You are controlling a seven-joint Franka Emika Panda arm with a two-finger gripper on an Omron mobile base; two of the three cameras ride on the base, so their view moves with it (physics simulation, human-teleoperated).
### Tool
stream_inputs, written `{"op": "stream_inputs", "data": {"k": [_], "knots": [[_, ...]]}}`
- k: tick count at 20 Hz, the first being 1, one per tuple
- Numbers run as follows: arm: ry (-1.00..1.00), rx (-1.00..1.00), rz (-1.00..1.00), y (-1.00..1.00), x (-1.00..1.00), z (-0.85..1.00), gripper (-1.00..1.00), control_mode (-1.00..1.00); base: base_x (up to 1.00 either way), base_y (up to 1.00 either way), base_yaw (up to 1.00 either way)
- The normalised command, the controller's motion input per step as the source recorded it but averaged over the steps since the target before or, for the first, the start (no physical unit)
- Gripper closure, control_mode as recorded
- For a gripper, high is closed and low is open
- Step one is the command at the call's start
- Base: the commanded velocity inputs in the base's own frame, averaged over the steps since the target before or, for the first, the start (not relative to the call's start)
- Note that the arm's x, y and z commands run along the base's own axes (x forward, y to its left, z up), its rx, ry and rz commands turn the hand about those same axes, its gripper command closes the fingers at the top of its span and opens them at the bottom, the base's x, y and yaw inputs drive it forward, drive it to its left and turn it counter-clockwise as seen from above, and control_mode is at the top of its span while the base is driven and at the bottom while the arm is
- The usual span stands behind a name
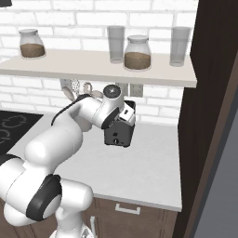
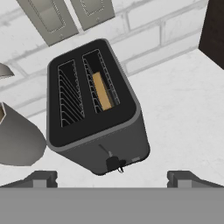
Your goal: Start the toaster. Once the lever pops up, take the bread to the plate on the dining counter.
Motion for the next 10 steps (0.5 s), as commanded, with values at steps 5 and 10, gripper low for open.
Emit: {"op": "stream_inputs", "data": {"k": [5, 10], "knots": [[0.00, 0.00, 0.00, 0.00, 0.00, 0.00, -1.00, -1.00, 0.00, 0.00, 0.00], [0.00, 0.00, 0.00, 0.00, 0.00, 0.00, -1.00, -1.00, 0.00, 0.00, 0.00]]}}
